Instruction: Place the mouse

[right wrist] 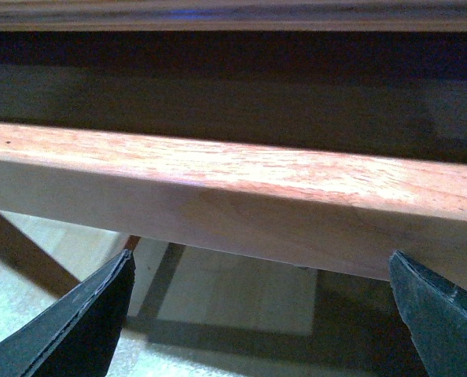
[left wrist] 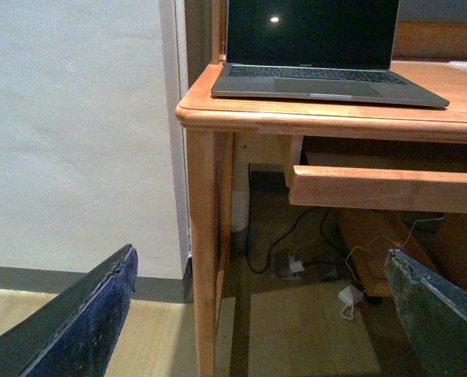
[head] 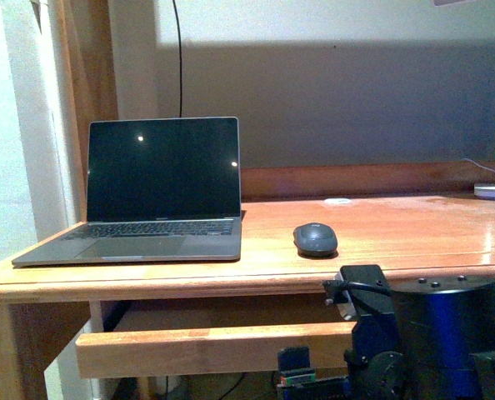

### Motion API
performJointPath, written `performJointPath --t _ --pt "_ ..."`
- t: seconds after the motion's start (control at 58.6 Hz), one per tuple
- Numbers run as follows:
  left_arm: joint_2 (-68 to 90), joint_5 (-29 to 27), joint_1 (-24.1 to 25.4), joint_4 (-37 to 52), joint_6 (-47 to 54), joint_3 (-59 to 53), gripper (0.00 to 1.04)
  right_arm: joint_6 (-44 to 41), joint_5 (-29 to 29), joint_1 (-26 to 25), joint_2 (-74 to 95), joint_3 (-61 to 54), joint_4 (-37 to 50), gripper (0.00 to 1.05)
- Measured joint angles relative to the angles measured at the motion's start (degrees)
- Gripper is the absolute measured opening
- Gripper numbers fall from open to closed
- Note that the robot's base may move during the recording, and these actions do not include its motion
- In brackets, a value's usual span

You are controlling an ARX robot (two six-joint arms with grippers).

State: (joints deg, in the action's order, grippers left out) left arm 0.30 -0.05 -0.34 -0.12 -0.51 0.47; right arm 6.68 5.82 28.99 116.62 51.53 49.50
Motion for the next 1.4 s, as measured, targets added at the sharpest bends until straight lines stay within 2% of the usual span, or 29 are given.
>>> performJointPath --t 0.137,0.29,0.546,0.768,1.058,1.195,1.4 --pt "0.00 0.00 0.00 0.00 0.00 0.00 0.97 0.13 5.46 0.55 2.89 5.53 -2.25 0.97" --pt "0.00 0.02 0.00 0.00 0.00 0.00 0.97 0.57 8.98 1.29 4.15 8.22 -4.00 0.97" --pt "0.00 0.00 0.00 0.00 0.00 0.00 0.97 2.03 8.63 1.46 3.96 8.20 -4.00 0.97" --pt "0.00 0.00 0.00 0.00 0.00 0.00 0.97 4.87 -0.37 -1.03 -5.01 -0.76 -0.24 0.97" --pt "0.00 0.00 0.00 0.00 0.00 0.00 0.97 13.49 -16.59 -8.17 -26.60 -23.34 5.95 0.97" --pt "0.00 0.00 0.00 0.00 0.00 0.00 0.97 18.05 -22.93 -13.40 -39.76 -34.18 5.46 0.97" --pt "0.00 0.00 0.00 0.00 0.00 0.00 0.97 23.28 -33.55 -21.18 -58.01 -45.55 -0.68 0.97"
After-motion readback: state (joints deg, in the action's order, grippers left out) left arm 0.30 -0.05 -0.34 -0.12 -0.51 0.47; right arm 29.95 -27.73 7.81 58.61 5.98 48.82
